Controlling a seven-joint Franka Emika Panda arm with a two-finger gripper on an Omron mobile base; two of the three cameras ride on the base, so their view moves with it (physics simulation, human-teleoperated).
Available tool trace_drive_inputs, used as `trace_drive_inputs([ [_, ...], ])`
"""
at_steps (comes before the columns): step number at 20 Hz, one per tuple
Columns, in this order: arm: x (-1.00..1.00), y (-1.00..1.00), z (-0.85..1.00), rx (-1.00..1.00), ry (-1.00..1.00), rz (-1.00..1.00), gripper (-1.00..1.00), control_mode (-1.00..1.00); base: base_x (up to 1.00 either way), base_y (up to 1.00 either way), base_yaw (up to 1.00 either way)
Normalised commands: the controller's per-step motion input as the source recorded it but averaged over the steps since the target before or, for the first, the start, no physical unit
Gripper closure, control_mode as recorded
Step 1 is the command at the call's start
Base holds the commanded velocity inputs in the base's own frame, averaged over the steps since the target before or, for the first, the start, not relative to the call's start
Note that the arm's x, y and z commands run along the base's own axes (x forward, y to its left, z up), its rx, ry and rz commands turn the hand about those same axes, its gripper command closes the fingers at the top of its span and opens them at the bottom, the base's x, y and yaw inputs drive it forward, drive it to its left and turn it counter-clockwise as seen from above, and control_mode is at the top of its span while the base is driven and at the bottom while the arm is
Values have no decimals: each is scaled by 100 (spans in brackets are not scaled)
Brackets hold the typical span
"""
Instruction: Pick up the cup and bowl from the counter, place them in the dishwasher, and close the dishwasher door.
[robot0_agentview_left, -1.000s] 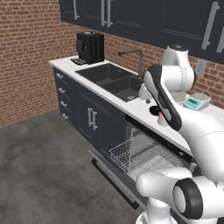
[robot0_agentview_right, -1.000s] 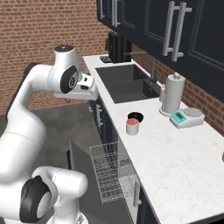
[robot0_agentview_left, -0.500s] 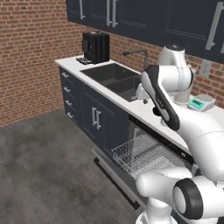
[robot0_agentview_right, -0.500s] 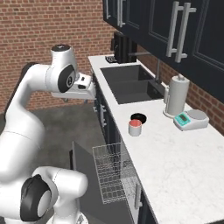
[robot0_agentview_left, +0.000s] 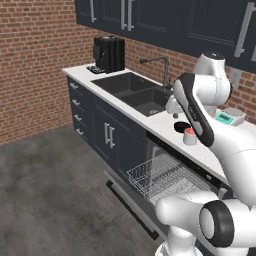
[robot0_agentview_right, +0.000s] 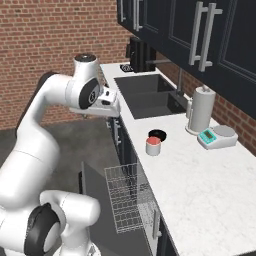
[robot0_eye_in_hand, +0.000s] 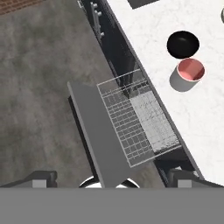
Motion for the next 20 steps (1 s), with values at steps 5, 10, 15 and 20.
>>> trace_drive_inputs([
  [5,21,-86,-16,1,0,0,-100,-100,0,0,0],
  [10,35,-86,-28,0,0,0,-100,-100,0,0,0],
  [15,42,-84,-44,-3,0,0,-100,-100,0,0,0],
  [20,66,-20,-58,-14,3,0,-100,-100,0,0,0],
])
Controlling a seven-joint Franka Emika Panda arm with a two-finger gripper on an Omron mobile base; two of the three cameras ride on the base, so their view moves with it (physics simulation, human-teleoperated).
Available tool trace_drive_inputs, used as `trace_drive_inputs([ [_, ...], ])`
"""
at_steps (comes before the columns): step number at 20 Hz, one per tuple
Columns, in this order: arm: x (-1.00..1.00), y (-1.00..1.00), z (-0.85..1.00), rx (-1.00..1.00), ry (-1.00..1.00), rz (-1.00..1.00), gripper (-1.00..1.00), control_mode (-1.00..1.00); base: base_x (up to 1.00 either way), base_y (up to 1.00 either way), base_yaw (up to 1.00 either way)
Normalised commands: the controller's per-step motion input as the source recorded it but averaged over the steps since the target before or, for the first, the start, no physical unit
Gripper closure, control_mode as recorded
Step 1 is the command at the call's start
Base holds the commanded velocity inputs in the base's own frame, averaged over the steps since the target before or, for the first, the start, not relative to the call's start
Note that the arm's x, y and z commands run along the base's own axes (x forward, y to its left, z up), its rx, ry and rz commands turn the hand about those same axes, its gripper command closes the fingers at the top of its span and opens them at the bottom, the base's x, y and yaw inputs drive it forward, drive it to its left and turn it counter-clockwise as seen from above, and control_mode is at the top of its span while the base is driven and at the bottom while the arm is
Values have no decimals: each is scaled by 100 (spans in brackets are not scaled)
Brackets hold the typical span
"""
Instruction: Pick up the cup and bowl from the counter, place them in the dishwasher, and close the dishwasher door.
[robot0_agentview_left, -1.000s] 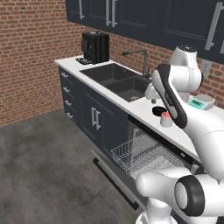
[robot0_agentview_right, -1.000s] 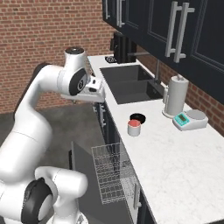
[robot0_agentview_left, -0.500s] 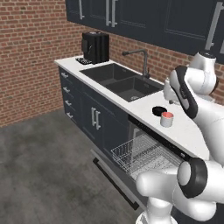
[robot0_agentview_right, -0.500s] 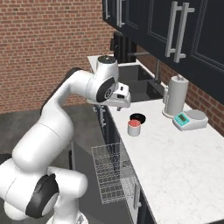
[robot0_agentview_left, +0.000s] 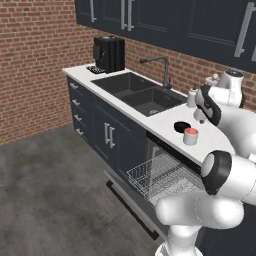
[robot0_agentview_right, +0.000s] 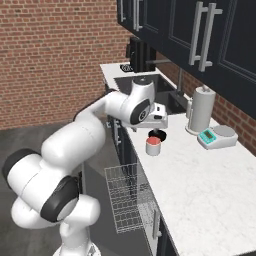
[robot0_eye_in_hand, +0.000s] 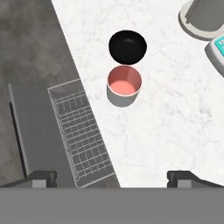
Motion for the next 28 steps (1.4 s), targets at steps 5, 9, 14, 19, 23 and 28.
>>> trace_drive_inputs([
  [5,64,0,-59,-22,1,-1,-100,-100,0,0,0],
  [9,30,1,-27,-20,0,-1,-100,-100,0,0,0],
  [14,1,0,-13,-11,0,-1,-100,-100,0,0,0],
  [19,0,0,-19,0,0,0,-100,-100,0,0,0],
  [23,2,17,-23,0,0,0,-100,-100,0,0,0],
  [28,14,23,-21,0,0,0,-100,-100,0,0,0],
])
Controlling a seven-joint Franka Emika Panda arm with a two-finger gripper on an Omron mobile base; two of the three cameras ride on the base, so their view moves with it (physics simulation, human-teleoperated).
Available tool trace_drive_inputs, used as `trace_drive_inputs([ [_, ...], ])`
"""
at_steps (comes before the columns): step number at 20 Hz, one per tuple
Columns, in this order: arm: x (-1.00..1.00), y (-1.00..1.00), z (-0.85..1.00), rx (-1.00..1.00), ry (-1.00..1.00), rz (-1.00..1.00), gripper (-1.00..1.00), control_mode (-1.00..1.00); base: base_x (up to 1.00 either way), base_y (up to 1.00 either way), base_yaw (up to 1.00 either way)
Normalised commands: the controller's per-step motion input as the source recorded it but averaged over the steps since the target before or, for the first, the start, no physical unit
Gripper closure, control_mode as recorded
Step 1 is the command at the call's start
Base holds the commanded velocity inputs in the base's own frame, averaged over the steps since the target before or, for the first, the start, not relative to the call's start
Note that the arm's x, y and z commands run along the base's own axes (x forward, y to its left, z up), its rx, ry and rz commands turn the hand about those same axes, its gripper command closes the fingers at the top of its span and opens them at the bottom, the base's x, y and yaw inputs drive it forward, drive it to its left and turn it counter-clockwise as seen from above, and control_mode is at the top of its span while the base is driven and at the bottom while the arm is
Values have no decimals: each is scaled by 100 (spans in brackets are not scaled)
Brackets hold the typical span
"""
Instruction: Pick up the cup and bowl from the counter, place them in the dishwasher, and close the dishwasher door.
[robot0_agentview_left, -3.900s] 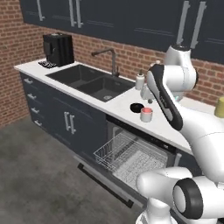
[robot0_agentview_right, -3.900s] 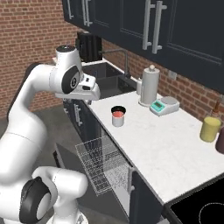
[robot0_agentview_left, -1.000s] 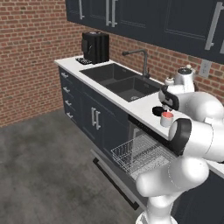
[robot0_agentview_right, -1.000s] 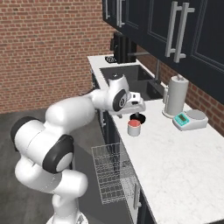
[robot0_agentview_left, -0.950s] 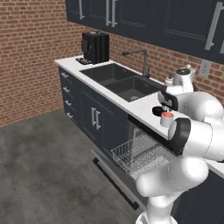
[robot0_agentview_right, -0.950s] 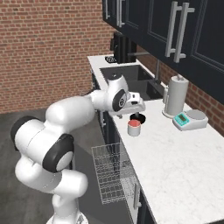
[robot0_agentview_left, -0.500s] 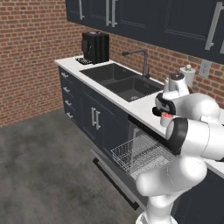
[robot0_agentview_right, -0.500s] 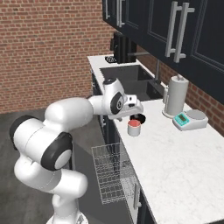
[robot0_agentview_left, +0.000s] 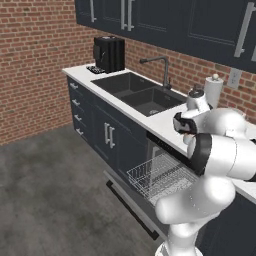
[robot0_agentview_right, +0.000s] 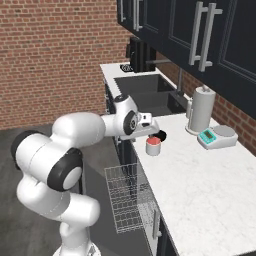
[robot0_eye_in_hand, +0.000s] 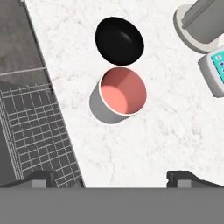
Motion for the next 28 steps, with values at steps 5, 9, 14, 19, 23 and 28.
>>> trace_drive_inputs([
  [5,26,8,-12,0,0,0,-100,-100,0,0,0],
  [9,30,0,-12,0,0,0,-100,-100,0,0,0],
  [14,26,0,-14,0,1,0,-100,-100,0,0,0],
  [19,19,0,-21,1,3,0,-100,-100,0,0,0],
  [23,6,-6,-24,3,0,0,-100,-100,0,0,0],
  [28,8,-3,-21,1,0,0,-100,-100,0,0,0],
])
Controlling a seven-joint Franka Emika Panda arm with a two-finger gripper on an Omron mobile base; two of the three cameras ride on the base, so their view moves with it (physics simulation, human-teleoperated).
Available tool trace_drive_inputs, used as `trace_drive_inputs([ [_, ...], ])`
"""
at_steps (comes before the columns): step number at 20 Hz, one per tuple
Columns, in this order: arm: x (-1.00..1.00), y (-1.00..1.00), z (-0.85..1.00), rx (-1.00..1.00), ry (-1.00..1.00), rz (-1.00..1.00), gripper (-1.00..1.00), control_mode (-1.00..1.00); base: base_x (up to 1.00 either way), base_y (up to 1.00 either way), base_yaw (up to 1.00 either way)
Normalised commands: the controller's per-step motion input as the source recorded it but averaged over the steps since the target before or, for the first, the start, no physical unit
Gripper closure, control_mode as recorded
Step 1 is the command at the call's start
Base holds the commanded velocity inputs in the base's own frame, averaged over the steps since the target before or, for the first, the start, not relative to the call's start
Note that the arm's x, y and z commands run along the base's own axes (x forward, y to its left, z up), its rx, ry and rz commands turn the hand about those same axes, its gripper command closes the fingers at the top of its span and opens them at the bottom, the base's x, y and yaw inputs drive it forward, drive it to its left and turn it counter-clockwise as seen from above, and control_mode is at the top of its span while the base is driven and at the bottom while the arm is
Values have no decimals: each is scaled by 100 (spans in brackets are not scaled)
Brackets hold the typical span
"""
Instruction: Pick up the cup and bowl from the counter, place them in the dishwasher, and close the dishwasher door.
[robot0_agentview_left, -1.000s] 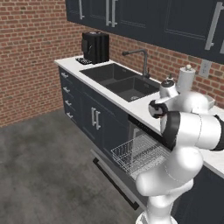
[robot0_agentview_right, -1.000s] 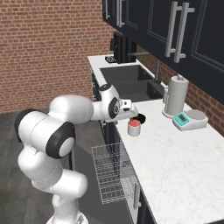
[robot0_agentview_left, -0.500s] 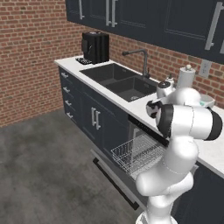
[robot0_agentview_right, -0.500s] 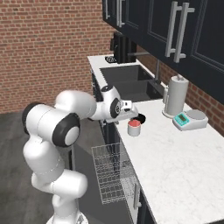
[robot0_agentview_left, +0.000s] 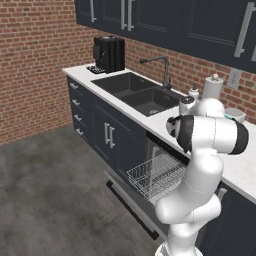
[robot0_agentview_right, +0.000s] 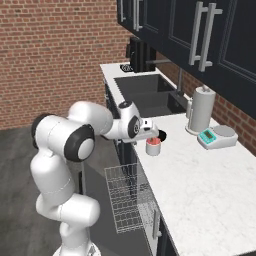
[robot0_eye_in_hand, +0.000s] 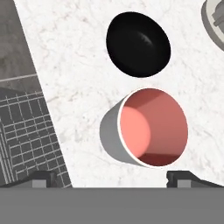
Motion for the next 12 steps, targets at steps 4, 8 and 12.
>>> trace_drive_inputs([
  [4,12,-3,-17,1,0,0,-100,-100,0,0,0],
  [8,17,-6,-14,0,0,0,-100,-100,0,0,0],
  [12,21,-10,-6,0,0,0,-100,-100,0,0,0],
])
